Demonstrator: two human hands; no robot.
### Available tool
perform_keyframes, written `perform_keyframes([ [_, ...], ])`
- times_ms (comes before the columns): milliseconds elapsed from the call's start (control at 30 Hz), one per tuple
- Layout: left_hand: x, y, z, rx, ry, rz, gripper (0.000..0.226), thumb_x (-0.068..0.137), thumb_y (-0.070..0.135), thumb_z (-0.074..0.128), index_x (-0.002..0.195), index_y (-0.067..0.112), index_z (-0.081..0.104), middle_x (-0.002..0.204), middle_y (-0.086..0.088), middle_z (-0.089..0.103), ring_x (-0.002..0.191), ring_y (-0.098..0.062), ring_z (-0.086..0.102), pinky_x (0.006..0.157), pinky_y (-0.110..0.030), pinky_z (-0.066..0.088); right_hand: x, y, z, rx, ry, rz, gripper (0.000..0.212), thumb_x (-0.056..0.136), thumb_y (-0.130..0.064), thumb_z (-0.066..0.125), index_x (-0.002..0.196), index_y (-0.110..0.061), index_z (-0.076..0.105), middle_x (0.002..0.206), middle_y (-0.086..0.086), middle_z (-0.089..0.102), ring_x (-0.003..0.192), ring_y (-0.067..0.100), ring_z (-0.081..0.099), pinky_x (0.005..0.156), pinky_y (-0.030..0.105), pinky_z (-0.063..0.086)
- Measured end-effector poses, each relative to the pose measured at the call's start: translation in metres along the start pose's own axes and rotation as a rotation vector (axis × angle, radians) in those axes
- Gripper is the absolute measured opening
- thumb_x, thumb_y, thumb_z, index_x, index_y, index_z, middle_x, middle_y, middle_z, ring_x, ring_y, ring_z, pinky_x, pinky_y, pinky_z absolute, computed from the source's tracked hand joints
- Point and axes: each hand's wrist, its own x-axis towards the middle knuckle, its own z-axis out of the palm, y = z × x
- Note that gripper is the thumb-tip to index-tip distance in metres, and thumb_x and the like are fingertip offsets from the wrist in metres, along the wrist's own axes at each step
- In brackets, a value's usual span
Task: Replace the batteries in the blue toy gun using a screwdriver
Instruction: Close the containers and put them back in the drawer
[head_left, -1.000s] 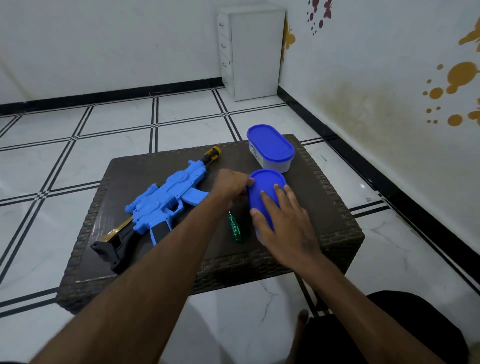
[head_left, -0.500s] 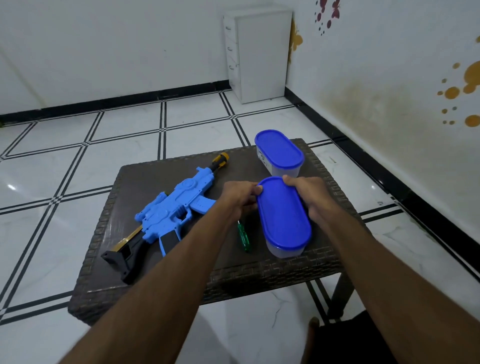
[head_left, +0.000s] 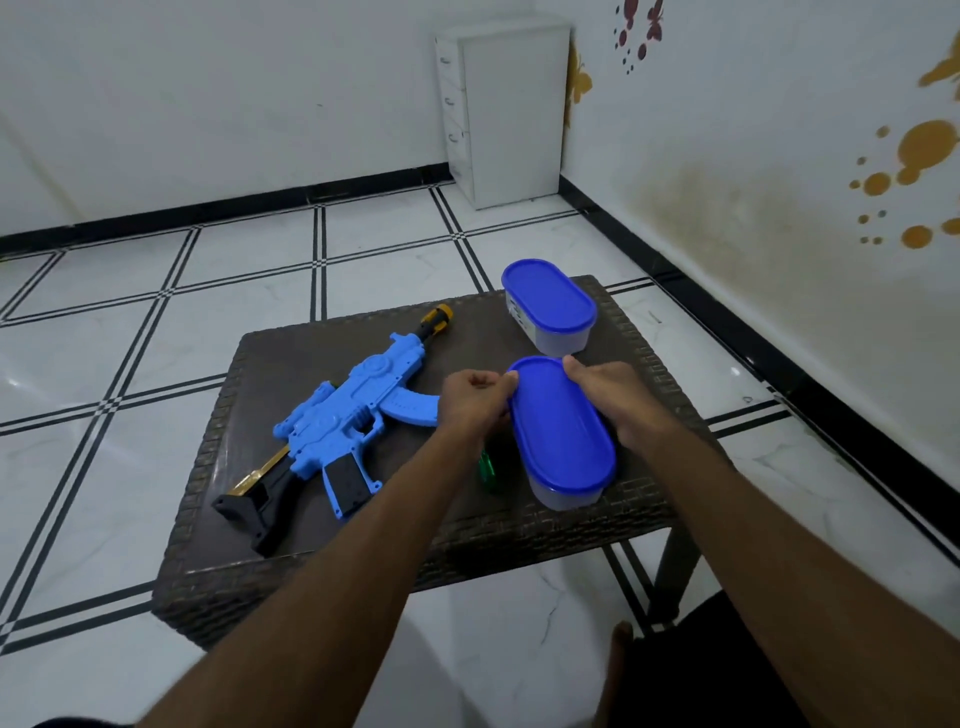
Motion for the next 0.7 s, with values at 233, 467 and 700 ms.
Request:
perform_keyframes([
  [233, -0.055, -0.016, -0.025, 0.028, -0.251, -0.166, 0.046, 0.080, 0.034, 0.078, 0.114, 0.011, 0.055, 0.097, -0.010, 0.065, 0.072, -0.017, 0.064, 0.068, -0.033, 0.062, -0.040, 0.018, -0.035, -0.143, -0.214, 0.042, 0.010, 0.100, -0.029, 0.054, 0.106, -0.026, 0.062, 0.100, 0.001, 0.068, 0.091, 0.021, 0.066, 0.064, 0.032, 0.054],
  [467, -0.070, -0.036, -0.010, -0.166, -0.242, -0.179, 0.043, 0.079, 0.007, 0.079, 0.110, 0.010, 0.050, 0.095, -0.017, 0.068, 0.068, -0.020, 0.066, 0.067, -0.034, 0.062, -0.060, 0.026, -0.044, -0.156, -0.337, 0.018, 0.033, 0.094, -0.019, 0.064, 0.126, -0.010, 0.062, 0.109, 0.017, 0.071, 0.087, 0.027, 0.067, 0.072, 0.034, 0.061],
  [700, -0.069, -0.037, -0.001, -0.159, -0.170, -0.157, 0.029, 0.084, 0.004, 0.072, 0.104, 0.008, 0.052, 0.104, -0.018, 0.066, 0.080, -0.024, 0.069, 0.067, -0.034, 0.061, -0.068, 0.035, -0.042, -0.057, -0.303, -0.004, 0.042, 0.092, -0.016, 0.067, 0.131, -0.003, 0.057, 0.106, 0.016, 0.071, 0.085, 0.031, 0.070, 0.063, 0.030, 0.062],
])
